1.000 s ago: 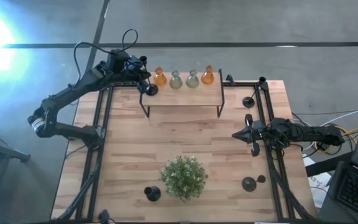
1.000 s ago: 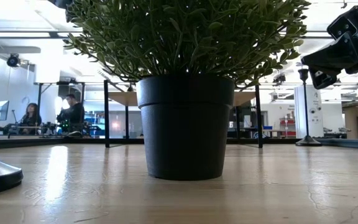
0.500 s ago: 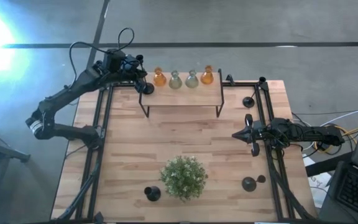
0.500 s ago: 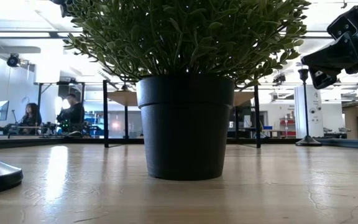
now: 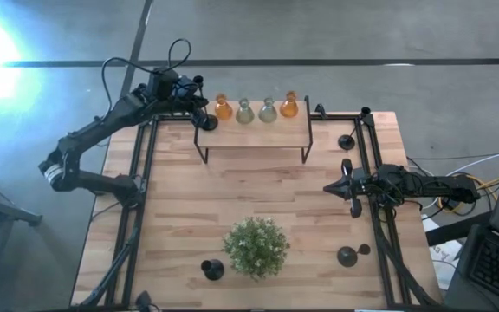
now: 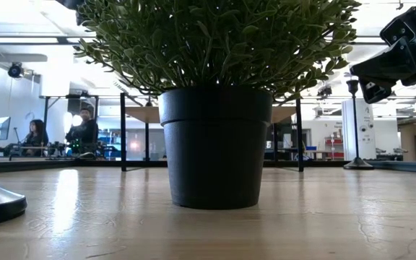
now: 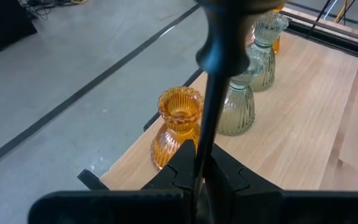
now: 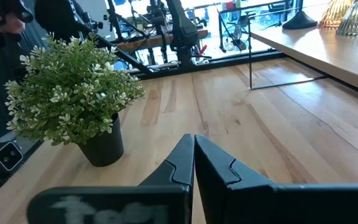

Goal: Pick & Place candle stick holders
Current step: Put the black candle holder on the shelf

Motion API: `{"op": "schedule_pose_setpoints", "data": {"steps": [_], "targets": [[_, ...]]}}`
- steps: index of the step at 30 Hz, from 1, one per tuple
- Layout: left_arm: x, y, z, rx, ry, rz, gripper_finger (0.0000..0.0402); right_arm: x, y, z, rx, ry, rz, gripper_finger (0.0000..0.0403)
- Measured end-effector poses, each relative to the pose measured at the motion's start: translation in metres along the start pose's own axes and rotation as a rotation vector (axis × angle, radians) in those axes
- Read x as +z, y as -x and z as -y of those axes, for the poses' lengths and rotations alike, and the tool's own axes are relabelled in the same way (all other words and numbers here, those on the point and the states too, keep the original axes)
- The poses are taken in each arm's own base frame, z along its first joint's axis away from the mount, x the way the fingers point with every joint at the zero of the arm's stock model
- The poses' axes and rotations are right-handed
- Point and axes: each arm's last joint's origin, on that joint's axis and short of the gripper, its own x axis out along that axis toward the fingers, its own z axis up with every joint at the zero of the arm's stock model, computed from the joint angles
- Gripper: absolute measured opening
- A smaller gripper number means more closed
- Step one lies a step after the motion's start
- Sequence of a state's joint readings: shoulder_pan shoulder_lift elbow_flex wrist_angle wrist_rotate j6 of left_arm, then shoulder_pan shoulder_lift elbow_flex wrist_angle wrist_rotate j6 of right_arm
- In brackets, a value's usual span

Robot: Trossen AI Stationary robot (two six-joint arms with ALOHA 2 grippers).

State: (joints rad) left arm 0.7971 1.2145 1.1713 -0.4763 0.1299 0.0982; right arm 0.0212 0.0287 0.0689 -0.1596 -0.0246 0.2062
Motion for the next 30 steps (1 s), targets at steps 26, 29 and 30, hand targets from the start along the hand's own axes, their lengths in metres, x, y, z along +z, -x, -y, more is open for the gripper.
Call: {"op": "schedule_pose_setpoints", "data": {"steps": [26,29,30], "targets": [[-0.0008,-0.0039,0.0005,-0.034,0.063,-0.008,0.0126,0.0,0.0,0.0,0.0,0.0,0.0,0.0008],[-0.0024,-0.0036,0.0008,-0.039,0.079,-0.025,0.0144,0.0,0.0,0.0,0.0,0.0,0.0,0.0008],[-0.0034,-0.0035,0.001,-0.04,0.081,-0.037,0.0151,0.0,0.0,0.0,0.0,0.0,0.0,0.0008]]}}
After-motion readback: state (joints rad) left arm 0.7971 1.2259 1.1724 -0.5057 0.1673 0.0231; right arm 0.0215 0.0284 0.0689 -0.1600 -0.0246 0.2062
